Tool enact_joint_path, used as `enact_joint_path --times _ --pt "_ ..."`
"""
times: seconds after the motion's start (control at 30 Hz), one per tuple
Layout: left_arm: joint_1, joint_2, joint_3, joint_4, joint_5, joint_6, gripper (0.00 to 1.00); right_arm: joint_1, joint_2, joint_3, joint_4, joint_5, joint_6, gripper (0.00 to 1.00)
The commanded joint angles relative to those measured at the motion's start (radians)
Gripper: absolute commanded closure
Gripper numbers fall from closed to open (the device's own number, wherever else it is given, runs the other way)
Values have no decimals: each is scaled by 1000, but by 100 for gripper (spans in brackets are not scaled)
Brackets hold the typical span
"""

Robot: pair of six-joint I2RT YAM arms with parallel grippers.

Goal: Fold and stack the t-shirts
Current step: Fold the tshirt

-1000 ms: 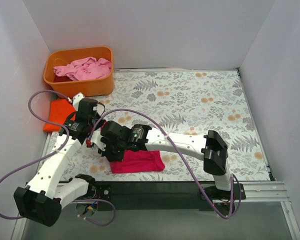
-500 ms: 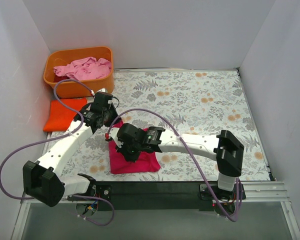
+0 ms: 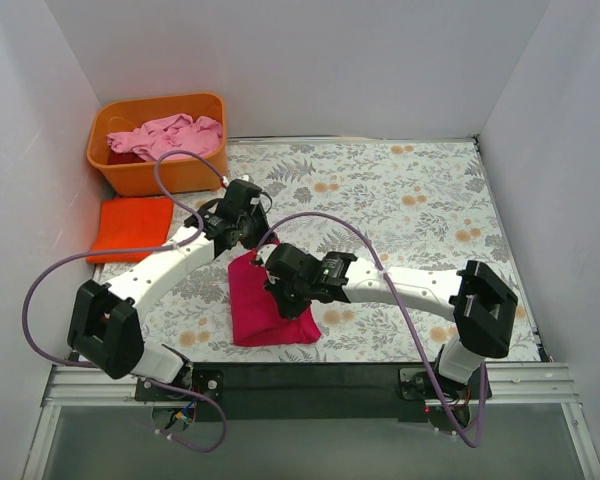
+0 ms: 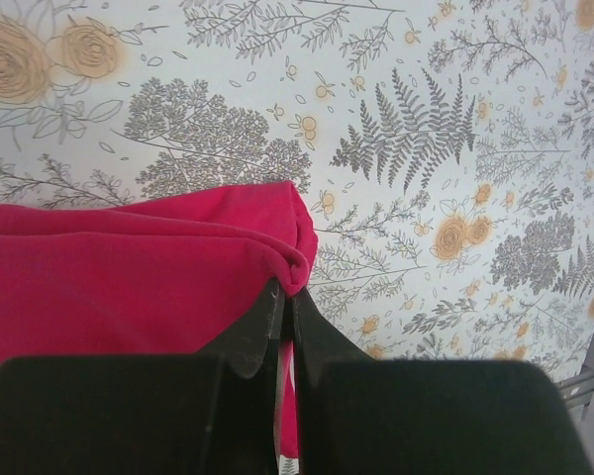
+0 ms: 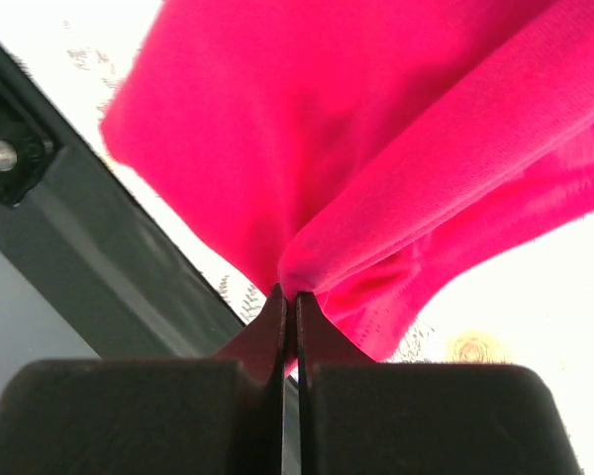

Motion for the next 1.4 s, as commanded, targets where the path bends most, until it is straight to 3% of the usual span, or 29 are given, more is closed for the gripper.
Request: enact_joint_path --times 0.0,0.5,0.6,0.67,0.73,0.8,0.83,0.93,1.07,1.27,1.37 --pt "-28 31 47 58 5 -21 100 -18 -36 -35 -3 -29 84 99" --pt "-122 184 84 43 3 -19 100 -62 -61 -132 -4 -106 175 97" --pt "-137 211 89 44 -9 -21 100 -76 -67 -150 -3 -108 187 89" --pt "-143 221 89 46 -21 -27 99 -85 -72 -160 -1 -106 193 74" --pt "-144 227 87 51 -43 -32 91 -94 -81 -173 -3 -97 206 59" --pt "-144 232 90 63 -57 -30 84 -99 -101 -181 -3 -79 218 53" --pt "-145 234 93 67 -60 -30 72 -100 -111 -192 -1 -71 221 49" --pt "-144 231 109 78 -71 -30 52 -105 -157 -213 0 -20 241 47" --pt "-144 174 112 66 -146 -32 31 -116 -260 -242 34 53 241 48" --pt "-124 16 32 31 -255 -47 29 -142 -279 -258 140 -63 171 50" --pt "-114 -32 -50 32 -250 -61 35 -162 -236 -258 223 -198 150 52"
